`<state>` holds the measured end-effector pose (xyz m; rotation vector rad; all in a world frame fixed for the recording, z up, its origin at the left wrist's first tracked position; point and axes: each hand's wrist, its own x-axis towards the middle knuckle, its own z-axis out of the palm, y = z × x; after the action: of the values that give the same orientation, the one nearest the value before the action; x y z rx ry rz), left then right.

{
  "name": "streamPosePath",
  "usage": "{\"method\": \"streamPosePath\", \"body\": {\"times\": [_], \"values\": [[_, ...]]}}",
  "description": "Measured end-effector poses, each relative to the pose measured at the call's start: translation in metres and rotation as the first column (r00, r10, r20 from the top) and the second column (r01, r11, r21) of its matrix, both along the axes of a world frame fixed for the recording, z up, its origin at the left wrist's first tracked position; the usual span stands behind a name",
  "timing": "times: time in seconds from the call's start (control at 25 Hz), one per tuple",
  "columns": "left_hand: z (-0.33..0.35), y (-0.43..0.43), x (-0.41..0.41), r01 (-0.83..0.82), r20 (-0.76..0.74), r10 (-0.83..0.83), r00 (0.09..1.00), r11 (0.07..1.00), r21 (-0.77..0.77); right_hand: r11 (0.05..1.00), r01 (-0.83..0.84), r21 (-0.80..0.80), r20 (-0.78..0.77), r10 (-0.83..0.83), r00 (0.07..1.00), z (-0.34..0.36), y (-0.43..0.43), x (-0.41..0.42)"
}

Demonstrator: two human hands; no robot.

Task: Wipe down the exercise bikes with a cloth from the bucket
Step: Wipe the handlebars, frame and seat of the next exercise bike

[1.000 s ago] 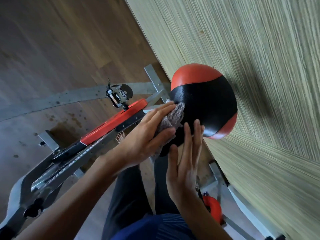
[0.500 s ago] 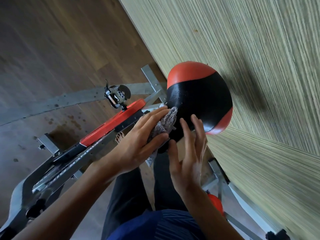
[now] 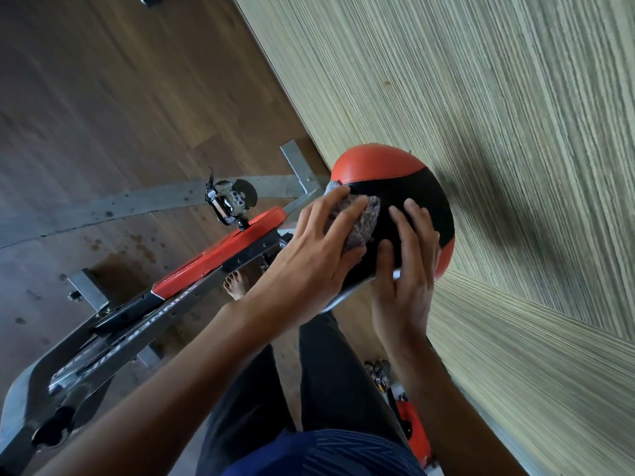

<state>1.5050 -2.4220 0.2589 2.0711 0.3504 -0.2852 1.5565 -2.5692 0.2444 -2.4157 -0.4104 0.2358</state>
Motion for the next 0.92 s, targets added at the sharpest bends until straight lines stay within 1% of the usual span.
{"method": "streamPosePath", "body": {"times": [0.12,0.16,0.32,0.4,0.48,0.56,0.64,0.68,0.76,0.84,0.92], "values": [[0.009,-0.008,-0.011,0.047,-0.026,-0.044,0.999,0.994,0.096,0.999,-0.016,-0.030,0.011,0.017,1.000,-0.002,-0.003,0.017],[0.010,-0.009,-0.011,0.053,-0.035,-0.049,0.998,0.993,0.107,0.999,-0.032,-0.035,0.015,0.033,0.999,-0.003,-0.005,0.021],[0.004,-0.007,0.009,-0.033,-0.038,0.034,0.999,0.999,0.015,0.993,-0.104,-0.058,0.026,0.105,0.994,-0.005,-0.009,0.032],[0.007,-0.010,0.001,-0.073,-0.057,0.071,0.996,0.997,-0.030,0.990,-0.124,-0.061,0.039,0.127,0.991,-0.005,-0.009,0.034],[0.012,-0.014,-0.005,-0.140,-0.105,0.135,0.985,0.990,-0.034,0.988,-0.137,-0.071,0.051,0.141,0.989,-0.007,-0.009,0.036],[0.009,-0.018,0.009,-0.230,-0.105,0.227,0.968,0.973,-0.023,0.986,-0.138,-0.095,0.077,0.146,0.986,-0.011,-0.009,0.038],[0.009,-0.018,0.024,-0.293,-0.140,0.285,0.948,0.955,-0.046,0.985,-0.130,-0.112,0.128,0.144,0.981,-0.016,-0.009,0.038],[0.008,-0.019,0.023,-0.287,-0.133,0.280,0.951,0.957,-0.036,0.986,-0.124,-0.113,0.153,0.141,0.978,-0.018,-0.009,0.038],[0.009,-0.021,0.011,-0.216,-0.126,0.211,0.969,0.976,-0.024,0.987,-0.116,-0.113,0.188,0.136,0.973,-0.019,-0.008,0.038],[0.008,-0.015,0.010,-0.175,-0.152,0.155,0.976,0.977,-0.124,0.987,-0.098,-0.124,0.205,0.123,0.971,-0.020,-0.005,0.037],[0.000,-0.007,0.022,-0.175,-0.144,0.143,0.979,0.955,-0.240,0.987,-0.081,-0.135,0.222,0.110,0.969,-0.020,-0.002,0.036]]}}
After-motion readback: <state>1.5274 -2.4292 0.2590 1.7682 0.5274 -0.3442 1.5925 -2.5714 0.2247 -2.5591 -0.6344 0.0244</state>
